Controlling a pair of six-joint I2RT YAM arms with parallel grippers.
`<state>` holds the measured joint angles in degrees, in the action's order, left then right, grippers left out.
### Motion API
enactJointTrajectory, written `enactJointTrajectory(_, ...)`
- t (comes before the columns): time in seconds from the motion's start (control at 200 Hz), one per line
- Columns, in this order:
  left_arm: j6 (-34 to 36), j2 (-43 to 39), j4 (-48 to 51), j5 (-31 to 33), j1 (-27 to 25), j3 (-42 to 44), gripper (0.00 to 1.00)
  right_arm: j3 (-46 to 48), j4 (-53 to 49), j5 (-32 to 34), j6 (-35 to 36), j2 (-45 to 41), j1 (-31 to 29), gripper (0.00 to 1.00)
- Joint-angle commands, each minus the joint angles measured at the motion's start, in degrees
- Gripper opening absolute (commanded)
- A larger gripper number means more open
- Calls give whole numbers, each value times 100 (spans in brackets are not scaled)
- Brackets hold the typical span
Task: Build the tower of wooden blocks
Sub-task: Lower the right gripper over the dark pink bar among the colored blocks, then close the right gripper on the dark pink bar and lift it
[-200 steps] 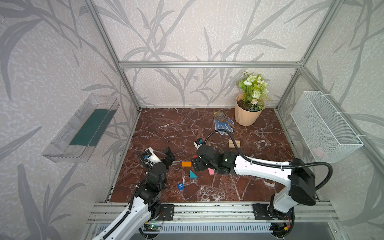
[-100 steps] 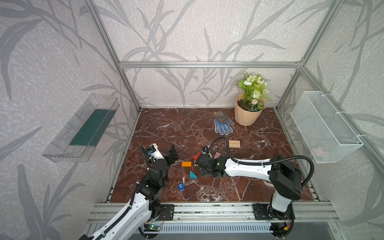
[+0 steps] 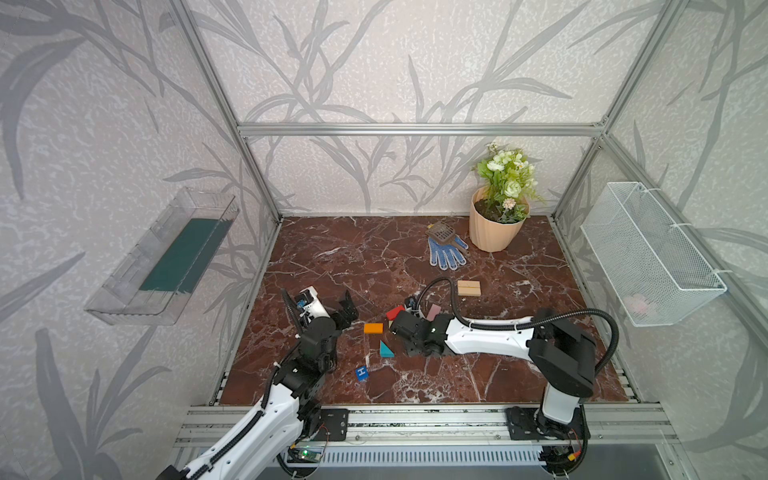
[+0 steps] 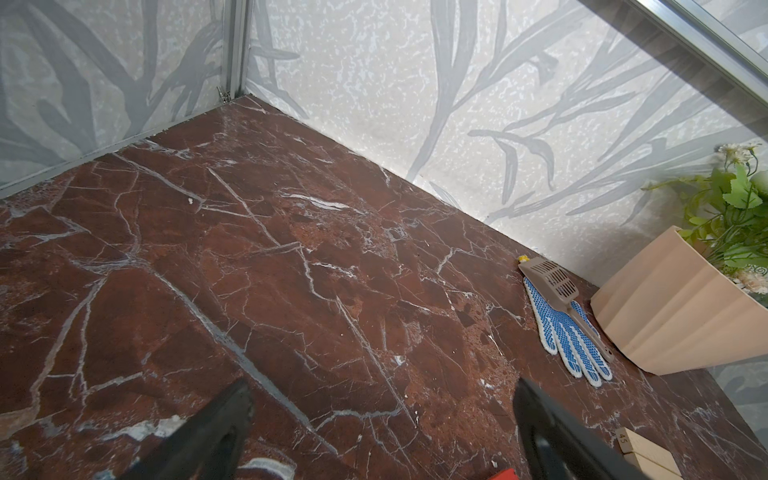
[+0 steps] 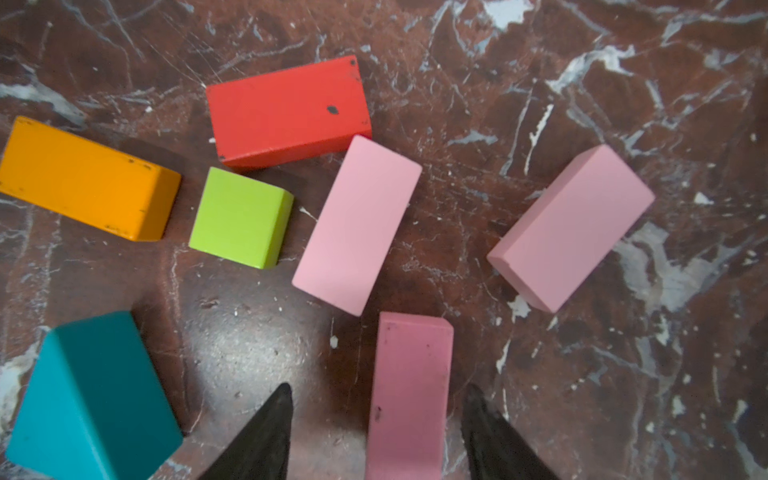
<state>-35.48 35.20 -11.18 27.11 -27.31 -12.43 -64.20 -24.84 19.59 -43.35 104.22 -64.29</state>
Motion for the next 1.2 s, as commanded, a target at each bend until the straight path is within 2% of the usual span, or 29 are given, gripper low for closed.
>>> enactJointTrajectory(0.0,-56,-1,-60,63,24,-171,99,92,-18,68,-95,51,7,62)
enactJointTrajectory(0.225,-73,70,-93,43,33,-172,99,129,-22,97,-138,176,42,60)
enactJointTrajectory(0.605,-90,133,-119,19,43,-181,99,225,58,53,-215,234,196,48)
enactJointTrajectory(0.905,-99,185,-131,-6,52,-190,99,128,25,3,-214,375,217,33)
enactJointTrajectory(1.195,-82,254,-189,-156,50,-216,99,178,-54,83,-217,70,218,25)
